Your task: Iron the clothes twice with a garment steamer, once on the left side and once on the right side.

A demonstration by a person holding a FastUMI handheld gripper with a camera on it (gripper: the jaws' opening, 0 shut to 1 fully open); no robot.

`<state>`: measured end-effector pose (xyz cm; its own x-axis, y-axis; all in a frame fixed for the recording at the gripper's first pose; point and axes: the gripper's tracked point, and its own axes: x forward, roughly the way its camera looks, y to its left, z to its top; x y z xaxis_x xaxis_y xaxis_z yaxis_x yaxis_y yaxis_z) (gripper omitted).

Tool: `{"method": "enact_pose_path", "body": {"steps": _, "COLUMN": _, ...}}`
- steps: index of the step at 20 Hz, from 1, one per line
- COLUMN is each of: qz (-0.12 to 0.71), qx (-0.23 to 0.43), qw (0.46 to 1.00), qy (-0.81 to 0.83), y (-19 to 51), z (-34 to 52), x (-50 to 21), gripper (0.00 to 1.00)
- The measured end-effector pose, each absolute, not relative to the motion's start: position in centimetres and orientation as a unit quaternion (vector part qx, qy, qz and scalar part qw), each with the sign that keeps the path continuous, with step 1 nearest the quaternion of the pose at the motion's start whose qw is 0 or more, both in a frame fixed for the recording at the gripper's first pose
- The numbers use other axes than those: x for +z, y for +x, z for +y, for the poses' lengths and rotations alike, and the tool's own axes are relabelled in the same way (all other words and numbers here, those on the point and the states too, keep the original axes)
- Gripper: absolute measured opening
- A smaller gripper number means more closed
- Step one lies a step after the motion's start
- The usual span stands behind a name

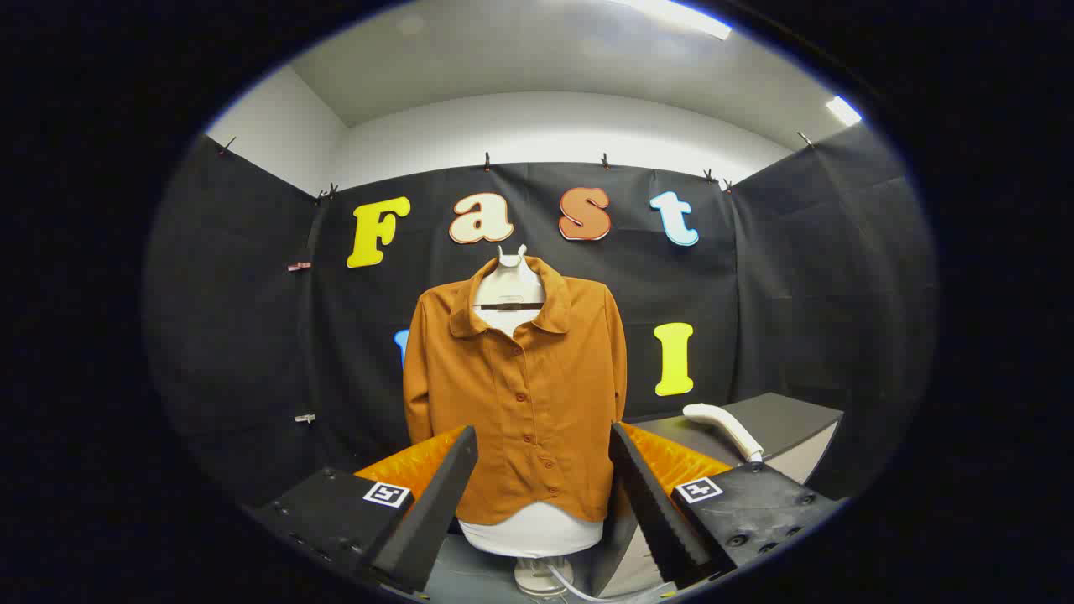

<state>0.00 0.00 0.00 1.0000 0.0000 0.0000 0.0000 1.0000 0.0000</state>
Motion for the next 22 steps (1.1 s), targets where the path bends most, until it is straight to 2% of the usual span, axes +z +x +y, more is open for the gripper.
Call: {"method": "enact_pose_path", "body": {"steps": 22, "qz": -0.013, "qx": -0.015, "qw": 1.000, "qy": -0.003, "y": -0.7, "z": 1.0, "x": 0.8, "gripper": 0.99}}
